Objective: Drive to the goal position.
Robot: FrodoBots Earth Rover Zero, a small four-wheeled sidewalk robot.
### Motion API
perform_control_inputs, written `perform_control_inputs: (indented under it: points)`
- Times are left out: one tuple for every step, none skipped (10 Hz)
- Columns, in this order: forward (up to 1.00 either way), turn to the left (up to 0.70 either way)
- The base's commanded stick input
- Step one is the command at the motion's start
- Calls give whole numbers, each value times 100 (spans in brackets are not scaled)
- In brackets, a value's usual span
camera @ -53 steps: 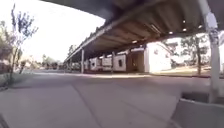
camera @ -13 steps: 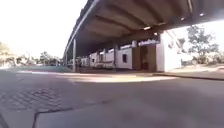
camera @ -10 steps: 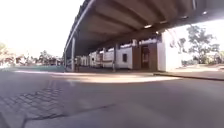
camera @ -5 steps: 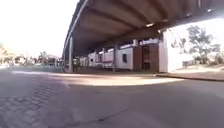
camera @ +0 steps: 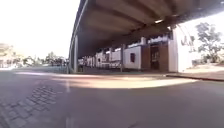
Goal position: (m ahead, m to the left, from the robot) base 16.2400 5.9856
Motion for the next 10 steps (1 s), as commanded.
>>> perform_control_inputs:
  points:
    - [70, 0]
    - [70, 0]
    - [70, 0]
    - [70, 0]
    - [70, 0]
    - [70, 0]
    - [70, 0]
    - [70, 0]
    - [70, 0]
    - [70, 0]
